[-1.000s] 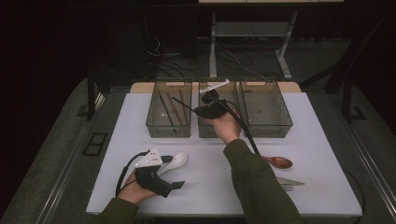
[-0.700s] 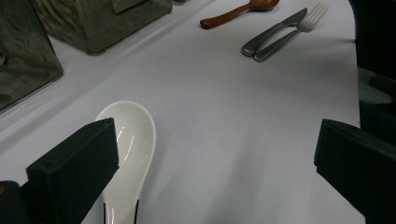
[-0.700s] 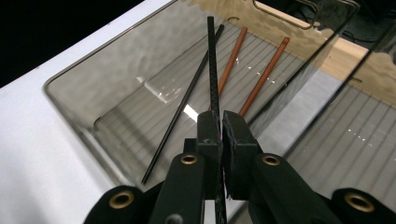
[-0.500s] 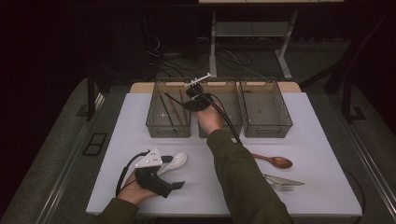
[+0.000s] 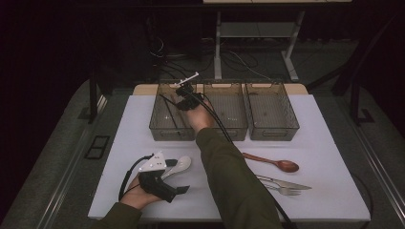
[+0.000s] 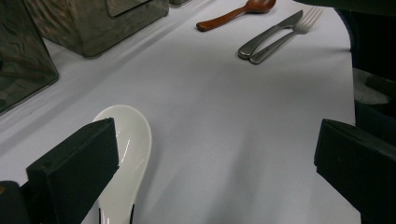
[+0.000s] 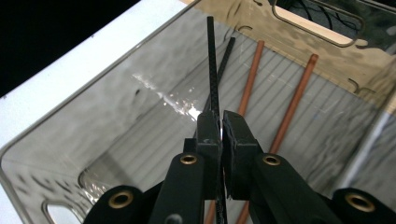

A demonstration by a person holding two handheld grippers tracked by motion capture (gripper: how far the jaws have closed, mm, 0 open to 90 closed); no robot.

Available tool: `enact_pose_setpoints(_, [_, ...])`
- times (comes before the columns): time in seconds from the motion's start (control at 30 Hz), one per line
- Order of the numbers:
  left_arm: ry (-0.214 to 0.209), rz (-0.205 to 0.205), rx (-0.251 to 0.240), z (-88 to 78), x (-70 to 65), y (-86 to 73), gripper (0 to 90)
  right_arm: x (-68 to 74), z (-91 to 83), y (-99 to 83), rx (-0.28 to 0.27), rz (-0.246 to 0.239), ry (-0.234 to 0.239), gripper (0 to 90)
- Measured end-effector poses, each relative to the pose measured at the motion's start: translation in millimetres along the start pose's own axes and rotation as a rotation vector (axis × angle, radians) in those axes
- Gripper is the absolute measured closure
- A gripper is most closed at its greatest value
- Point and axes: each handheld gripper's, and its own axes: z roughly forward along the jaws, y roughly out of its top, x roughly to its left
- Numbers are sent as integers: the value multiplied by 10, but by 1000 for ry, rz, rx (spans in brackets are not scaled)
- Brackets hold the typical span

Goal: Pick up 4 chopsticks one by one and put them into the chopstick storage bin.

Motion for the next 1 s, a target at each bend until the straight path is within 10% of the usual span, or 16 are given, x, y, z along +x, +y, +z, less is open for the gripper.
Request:
enact_pose_setpoints(0.43, [-3, 3, 0, -10, 10, 4, 0, -35, -103, -24, -25, -1, 44, 592])
enact_pose_setpoints(1.0, [0, 9, 10, 5, 24, 5, 0, -291, -701, -428, -117, -18, 138, 389])
